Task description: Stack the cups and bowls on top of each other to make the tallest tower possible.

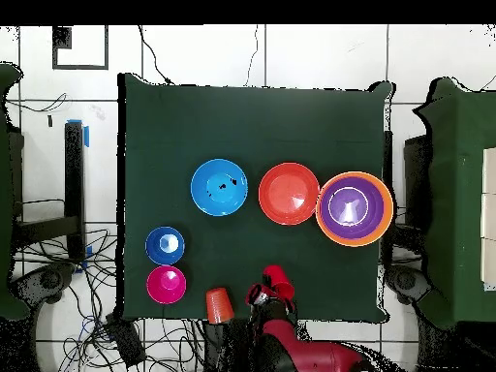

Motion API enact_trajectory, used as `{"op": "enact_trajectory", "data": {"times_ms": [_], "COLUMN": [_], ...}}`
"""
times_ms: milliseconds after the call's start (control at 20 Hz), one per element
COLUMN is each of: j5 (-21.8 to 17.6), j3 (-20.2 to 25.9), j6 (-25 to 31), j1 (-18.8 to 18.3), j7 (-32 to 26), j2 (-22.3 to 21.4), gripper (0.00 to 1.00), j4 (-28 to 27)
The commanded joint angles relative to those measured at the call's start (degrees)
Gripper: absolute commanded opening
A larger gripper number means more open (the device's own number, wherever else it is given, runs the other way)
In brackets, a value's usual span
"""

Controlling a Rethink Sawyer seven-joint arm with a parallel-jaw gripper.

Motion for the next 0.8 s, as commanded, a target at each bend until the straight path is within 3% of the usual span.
{"op": "enact_trajectory", "data": {"times_ms": [50,350,500,800], "j5": [0.95,0.25,0.26,-2.22], "j3": [7.46,7.11,8.77,11.21], "j6": [14.01,20.15,25.79,29.97], "j1": [-2.18,-2.99,-4.42,-6.06], "j7": [4.07,0.66,-1.57,-4.4], "j2": [-3.52,-2.78,-1.96,1.06], "gripper": [0.0,0.0,0.0,0.0], "j4": [-1.04,-4.96,-7.64,-12.33]}}
